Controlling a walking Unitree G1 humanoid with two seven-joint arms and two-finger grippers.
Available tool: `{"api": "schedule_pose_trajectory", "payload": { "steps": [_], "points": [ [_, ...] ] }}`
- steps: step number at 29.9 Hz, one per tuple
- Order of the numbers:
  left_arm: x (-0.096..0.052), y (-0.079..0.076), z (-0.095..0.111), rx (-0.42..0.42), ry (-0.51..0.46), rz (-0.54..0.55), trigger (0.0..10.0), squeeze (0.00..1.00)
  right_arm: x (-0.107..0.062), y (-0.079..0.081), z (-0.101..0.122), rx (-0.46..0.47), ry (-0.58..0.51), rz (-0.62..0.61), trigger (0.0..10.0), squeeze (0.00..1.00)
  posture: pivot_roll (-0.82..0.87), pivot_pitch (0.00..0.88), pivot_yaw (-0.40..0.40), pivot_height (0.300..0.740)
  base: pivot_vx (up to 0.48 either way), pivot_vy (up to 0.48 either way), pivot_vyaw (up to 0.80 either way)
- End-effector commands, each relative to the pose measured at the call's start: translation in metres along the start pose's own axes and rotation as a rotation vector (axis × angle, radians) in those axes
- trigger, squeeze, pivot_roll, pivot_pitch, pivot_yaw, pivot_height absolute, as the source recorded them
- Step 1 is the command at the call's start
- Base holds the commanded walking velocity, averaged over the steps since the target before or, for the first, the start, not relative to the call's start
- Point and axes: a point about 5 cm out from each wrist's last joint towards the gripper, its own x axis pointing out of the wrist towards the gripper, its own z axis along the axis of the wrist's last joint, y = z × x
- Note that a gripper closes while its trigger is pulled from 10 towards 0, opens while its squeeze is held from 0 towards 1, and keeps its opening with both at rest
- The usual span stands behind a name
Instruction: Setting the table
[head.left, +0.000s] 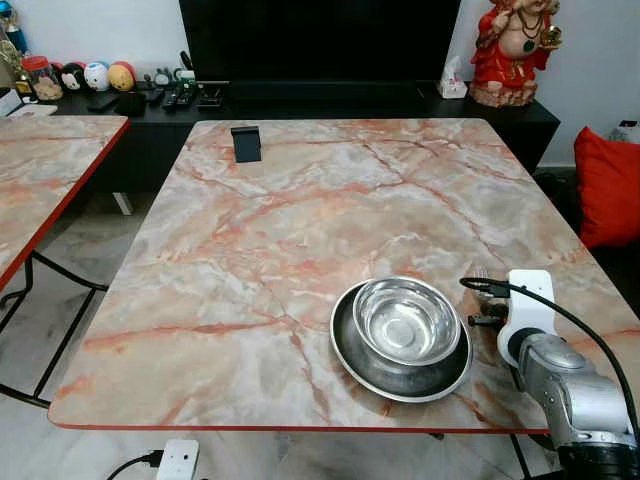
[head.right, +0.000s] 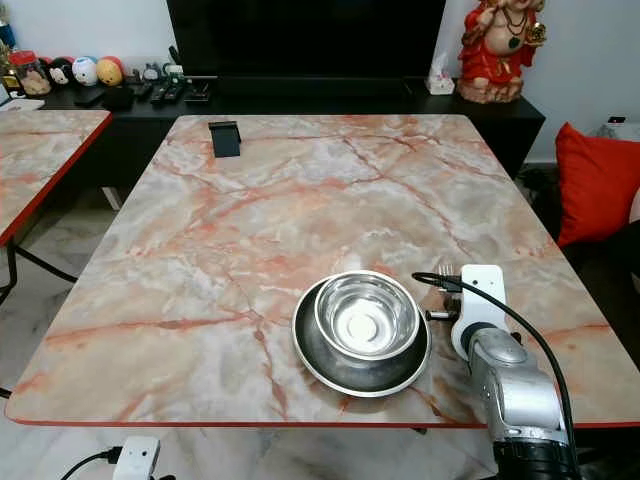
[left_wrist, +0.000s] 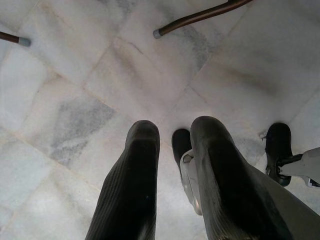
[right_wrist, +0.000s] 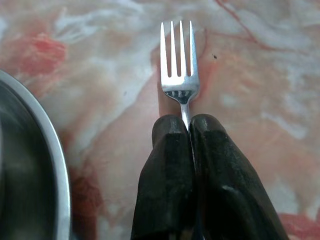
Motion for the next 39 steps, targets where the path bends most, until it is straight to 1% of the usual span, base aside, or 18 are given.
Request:
{"api": "schedule_pose_trajectory", "payload": {
  "steps": [1,9,12,20,24,28,30,31,34,39],
  "points": [
    [-0.001,0.004,-0.003,0.010,0.015,0.004,10.0,0.00,0.001,0.000,-0.003,0.002,0.000,-0.001,10.0,0.00,-0.11,0.000,-0.004,0.740,0.000,0.000,0.00],
    [-0.001,0.004,-0.006,0.012,0.034,0.008,10.0,0.00,0.001,0.002,-0.007,-0.004,-0.011,0.015,10.0,0.00,-0.11,0.000,-0.001,0.740,0.000,0.000,0.00],
    [-0.003,0.006,-0.011,0.012,0.043,0.011,10.0,0.00,0.002,0.001,-0.009,-0.006,-0.012,0.011,10.0,0.00,-0.10,0.000,-0.002,0.740,0.000,0.000,0.00],
    [-0.002,-0.005,-0.010,0.016,0.036,-0.003,10.0,0.00,0.003,0.002,-0.013,-0.004,-0.008,0.011,10.0,0.00,-0.10,0.000,0.000,0.740,0.000,0.000,0.00],
    [-0.002,-0.005,-0.010,0.011,0.032,-0.006,10.0,0.00,0.004,0.003,-0.015,-0.004,-0.003,0.016,10.0,0.00,-0.10,0.000,-0.001,0.740,0.000,0.000,0.00],
    [-0.003,0.000,-0.011,0.001,0.027,-0.007,10.0,0.00,0.004,0.004,-0.017,-0.004,0.001,0.021,10.0,0.00,-0.10,0.000,0.000,0.740,0.000,0.000,0.00],
    [-0.004,0.006,-0.013,-0.002,0.027,-0.002,10.0,0.00,0.004,0.004,-0.018,-0.004,0.004,0.024,10.0,0.00,-0.10,0.000,0.001,0.740,0.000,0.000,0.00],
    [-0.006,0.012,-0.014,-0.004,0.028,0.004,10.0,0.00,0.004,0.005,-0.019,-0.004,0.006,0.026,10.0,0.00,-0.10,0.000,0.001,0.740,0.000,0.000,0.00],
    [-0.008,0.018,-0.016,-0.005,0.031,0.011,10.0,0.00,0.004,0.005,-0.019,-0.003,0.007,0.026,10.0,0.00,-0.10,0.000,0.002,0.740,0.000,0.000,0.00],
    [-0.008,0.019,-0.016,-0.004,0.030,0.011,10.0,0.00,0.004,0.005,-0.019,-0.002,0.007,0.028,10.0,0.00,-0.11,0.000,0.004,0.740,0.000,0.000,0.00]
  ]
}}
